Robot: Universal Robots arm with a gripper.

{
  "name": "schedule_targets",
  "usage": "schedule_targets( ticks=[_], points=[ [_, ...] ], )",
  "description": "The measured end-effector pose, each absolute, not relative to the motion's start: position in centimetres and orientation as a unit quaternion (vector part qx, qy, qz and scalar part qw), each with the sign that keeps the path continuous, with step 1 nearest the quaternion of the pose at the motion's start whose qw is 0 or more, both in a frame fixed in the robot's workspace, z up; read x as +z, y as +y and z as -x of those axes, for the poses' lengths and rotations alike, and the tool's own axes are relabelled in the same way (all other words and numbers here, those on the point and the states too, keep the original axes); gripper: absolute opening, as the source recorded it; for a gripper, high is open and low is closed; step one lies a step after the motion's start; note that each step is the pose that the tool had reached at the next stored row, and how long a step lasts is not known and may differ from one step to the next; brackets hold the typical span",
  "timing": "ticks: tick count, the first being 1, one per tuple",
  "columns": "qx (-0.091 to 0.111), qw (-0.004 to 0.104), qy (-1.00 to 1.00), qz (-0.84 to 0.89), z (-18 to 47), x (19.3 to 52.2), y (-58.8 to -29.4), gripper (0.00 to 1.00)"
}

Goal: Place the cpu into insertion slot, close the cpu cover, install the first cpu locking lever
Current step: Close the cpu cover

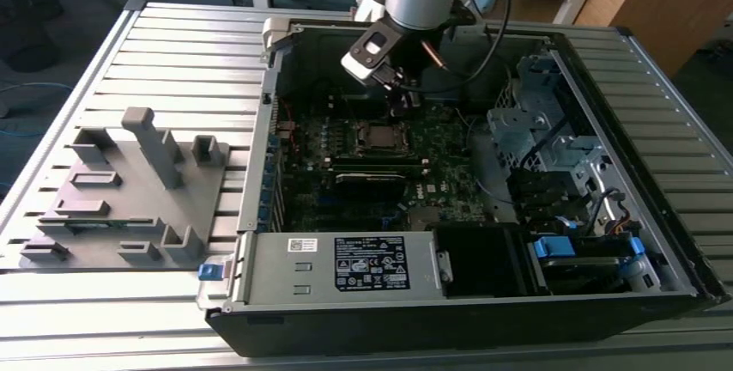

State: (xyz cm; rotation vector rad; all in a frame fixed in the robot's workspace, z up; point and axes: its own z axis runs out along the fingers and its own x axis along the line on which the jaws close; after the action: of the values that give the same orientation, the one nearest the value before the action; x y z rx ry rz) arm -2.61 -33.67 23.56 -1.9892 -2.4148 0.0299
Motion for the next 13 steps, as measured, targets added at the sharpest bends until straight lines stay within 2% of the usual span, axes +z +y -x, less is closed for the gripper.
schedule_targets(
  ticks=[13],
  points=[
    [0.008, 0.007, -0.801, 0.598, 2.61, 23.56, -33.67, 0.1]
  ],
)
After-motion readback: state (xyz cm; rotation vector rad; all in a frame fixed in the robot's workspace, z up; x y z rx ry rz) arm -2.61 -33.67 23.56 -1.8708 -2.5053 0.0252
